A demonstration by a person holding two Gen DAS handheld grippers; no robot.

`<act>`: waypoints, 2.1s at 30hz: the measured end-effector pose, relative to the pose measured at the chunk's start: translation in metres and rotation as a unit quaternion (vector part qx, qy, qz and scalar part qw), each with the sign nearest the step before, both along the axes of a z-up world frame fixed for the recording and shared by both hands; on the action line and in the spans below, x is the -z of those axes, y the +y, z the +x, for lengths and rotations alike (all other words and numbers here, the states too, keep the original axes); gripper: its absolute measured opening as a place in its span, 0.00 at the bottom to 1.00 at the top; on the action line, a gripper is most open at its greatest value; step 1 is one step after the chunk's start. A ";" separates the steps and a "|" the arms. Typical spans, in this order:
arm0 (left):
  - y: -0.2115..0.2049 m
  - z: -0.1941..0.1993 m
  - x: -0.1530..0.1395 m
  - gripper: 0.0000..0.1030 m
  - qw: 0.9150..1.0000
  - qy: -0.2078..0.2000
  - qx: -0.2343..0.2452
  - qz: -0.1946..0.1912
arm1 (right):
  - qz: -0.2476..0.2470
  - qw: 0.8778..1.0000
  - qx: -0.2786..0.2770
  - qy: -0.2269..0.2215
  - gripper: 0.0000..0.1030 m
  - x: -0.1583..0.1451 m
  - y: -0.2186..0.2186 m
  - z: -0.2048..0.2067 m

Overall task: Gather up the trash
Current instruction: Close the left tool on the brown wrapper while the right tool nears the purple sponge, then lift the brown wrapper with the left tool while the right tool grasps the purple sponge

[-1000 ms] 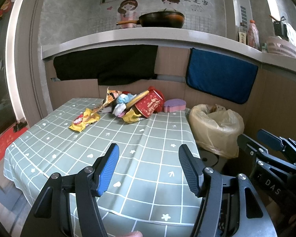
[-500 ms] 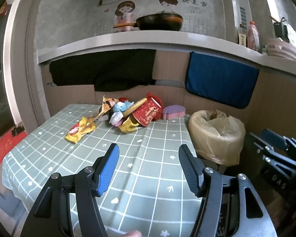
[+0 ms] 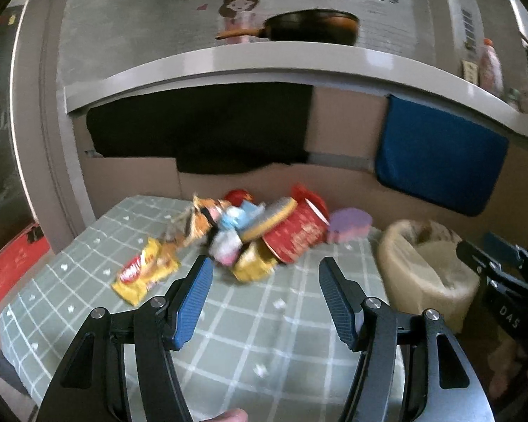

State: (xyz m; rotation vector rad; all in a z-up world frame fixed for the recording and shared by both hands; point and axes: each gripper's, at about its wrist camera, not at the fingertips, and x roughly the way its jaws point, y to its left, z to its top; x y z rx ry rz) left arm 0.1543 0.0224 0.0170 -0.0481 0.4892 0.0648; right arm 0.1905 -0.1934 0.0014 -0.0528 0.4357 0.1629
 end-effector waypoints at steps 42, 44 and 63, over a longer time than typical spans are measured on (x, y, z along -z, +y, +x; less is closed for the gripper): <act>0.115 0.142 0.079 0.07 0.992 0.105 -0.031 -0.062 | -0.021 0.996 -0.039 0.072 0.50 0.037 0.033 0.069; 0.112 0.127 0.065 0.06 0.993 0.083 -0.028 -0.074 | -0.015 0.996 -0.043 0.073 0.50 0.035 0.029 0.073; 0.094 0.062 0.054 0.04 0.980 0.097 0.035 -0.171 | 0.059 0.973 0.016 0.224 0.49 0.077 0.024 0.277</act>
